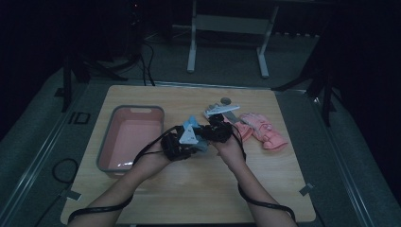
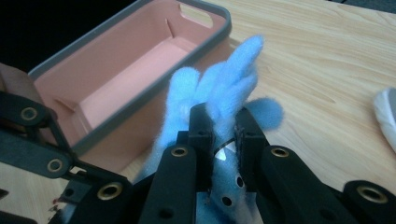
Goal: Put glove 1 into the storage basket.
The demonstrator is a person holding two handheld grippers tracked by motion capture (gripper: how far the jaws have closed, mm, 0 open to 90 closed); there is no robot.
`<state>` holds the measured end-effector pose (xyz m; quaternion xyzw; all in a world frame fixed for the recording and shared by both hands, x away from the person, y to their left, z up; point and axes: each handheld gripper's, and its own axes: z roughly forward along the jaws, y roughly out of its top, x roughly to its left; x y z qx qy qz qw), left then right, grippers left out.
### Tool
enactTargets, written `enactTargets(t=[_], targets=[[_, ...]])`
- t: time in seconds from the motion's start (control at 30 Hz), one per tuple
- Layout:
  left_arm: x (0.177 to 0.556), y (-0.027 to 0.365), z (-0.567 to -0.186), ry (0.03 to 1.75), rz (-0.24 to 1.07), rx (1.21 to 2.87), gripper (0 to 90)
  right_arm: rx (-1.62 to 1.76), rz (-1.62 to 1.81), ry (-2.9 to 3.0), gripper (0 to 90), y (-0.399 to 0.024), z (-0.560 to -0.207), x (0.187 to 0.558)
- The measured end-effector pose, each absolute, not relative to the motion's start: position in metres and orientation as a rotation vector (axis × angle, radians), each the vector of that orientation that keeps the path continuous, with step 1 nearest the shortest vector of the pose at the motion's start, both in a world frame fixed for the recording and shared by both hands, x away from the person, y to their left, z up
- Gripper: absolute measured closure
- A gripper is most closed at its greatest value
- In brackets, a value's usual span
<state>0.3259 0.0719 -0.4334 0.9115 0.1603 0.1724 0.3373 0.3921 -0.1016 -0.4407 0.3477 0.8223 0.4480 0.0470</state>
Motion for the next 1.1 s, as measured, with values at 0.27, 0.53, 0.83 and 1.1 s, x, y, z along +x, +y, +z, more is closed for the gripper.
enactTargets(t=[0.27, 0.53, 0.83, 1.1], targets=[[0.323, 0.102, -0.427, 0.460, 0.468, 2.388, 78.7, 1.007, 1.387, 2.574, 81.6, -0.066, -0.434, 0.397], [0.321, 0.133, -0.423, 0.509, 0.476, 2.404, 78.8, 0.966, 1.405, 2.607, 81.8, -0.030, -0.432, 0.401], [0.317, 0.169, -0.424, 0.573, 0.496, 2.418, 78.7, 0.914, 1.425, 2.643, 81.9, 0.013, -0.431, 0.402], [0.313, 0.204, -0.432, 0.627, 0.468, 2.436, 78.7, 0.883, 1.436, 2.694, 81.9, 0.053, -0.443, 0.401]])
